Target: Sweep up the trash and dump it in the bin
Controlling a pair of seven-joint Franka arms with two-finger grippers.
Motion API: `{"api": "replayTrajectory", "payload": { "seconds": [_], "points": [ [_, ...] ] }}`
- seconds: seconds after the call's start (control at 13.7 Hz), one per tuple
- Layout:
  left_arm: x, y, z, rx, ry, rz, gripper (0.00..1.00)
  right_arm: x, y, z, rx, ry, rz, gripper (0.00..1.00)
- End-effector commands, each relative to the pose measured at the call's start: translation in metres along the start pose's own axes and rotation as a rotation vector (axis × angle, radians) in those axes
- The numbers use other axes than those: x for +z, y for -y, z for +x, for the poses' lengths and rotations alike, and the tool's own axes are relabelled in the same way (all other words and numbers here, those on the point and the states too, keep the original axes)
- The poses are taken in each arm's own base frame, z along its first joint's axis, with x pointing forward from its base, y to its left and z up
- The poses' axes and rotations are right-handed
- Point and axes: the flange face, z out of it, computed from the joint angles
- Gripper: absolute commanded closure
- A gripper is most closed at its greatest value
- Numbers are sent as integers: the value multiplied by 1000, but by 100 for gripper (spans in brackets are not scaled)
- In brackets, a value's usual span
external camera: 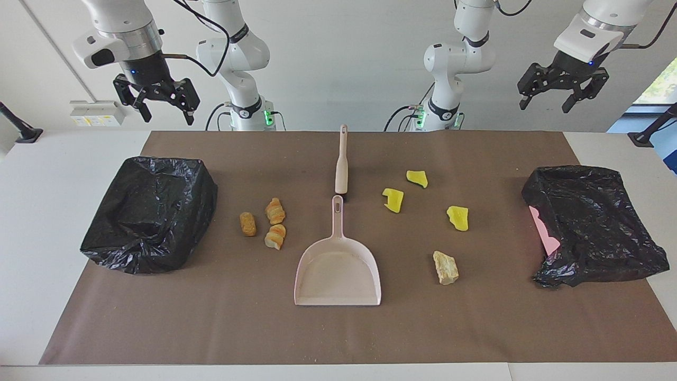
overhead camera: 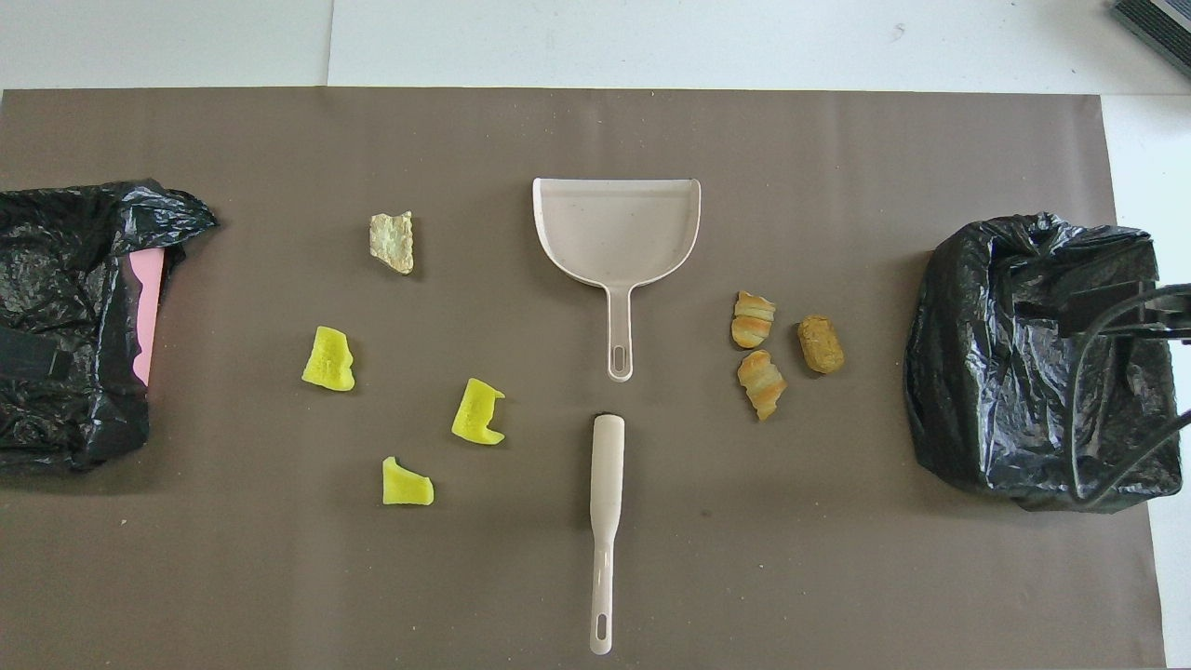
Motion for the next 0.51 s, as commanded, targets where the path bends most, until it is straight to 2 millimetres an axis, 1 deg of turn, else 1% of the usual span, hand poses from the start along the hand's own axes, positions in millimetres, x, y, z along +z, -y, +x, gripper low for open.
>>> {"api": "replayTrajectory", "payload": {
  "seconds": [0.0,0.07,0.22,0.44],
  "points": [
    [-1,-7,-6,1,-6,5,0,0,-4,-4,1,3,20,0],
    [0,-6,-7,-2,0,2,0,1,-4,-5,0,13,20,0],
    [1,-6,-6,-2,-2,3,0,1,3,-9,-42,34,20,0],
    [0,-7,-6,1,-6,3,0,2,3,-9,-105,43,19,0]
  ]
}}
